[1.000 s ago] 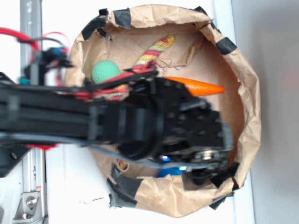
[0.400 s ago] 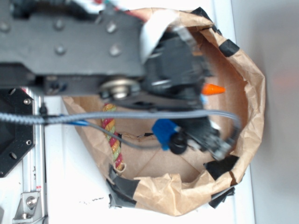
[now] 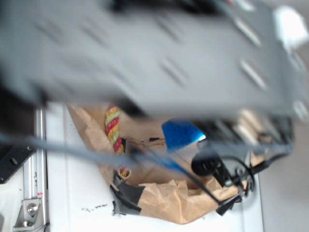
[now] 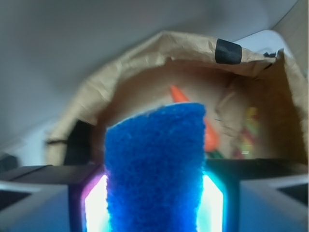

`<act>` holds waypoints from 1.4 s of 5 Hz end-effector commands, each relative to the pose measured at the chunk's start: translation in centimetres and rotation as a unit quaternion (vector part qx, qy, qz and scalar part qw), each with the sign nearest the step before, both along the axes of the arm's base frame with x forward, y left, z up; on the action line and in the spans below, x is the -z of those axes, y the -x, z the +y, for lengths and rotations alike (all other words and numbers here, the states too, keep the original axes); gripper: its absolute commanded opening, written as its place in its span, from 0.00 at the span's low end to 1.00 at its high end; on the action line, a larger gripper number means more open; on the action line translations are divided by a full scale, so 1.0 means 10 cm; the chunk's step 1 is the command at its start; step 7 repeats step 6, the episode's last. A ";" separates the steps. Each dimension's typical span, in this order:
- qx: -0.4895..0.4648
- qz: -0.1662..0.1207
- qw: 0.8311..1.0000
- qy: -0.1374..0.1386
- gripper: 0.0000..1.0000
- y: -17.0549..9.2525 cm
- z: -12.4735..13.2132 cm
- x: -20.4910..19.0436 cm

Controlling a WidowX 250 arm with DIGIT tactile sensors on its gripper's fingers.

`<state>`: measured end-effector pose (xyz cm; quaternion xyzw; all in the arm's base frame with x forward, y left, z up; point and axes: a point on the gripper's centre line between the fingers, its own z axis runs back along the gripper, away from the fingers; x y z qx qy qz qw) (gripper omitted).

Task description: Grab the blue sponge.

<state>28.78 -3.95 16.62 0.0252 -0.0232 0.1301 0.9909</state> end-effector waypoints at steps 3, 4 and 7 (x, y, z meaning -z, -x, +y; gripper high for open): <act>0.112 -0.089 0.990 0.000 0.00 0.13 0.32 -0.30; 0.093 -0.080 0.992 0.000 0.00 0.15 0.43 -0.26; 0.082 -0.076 0.994 -0.014 0.00 0.13 0.47 -0.19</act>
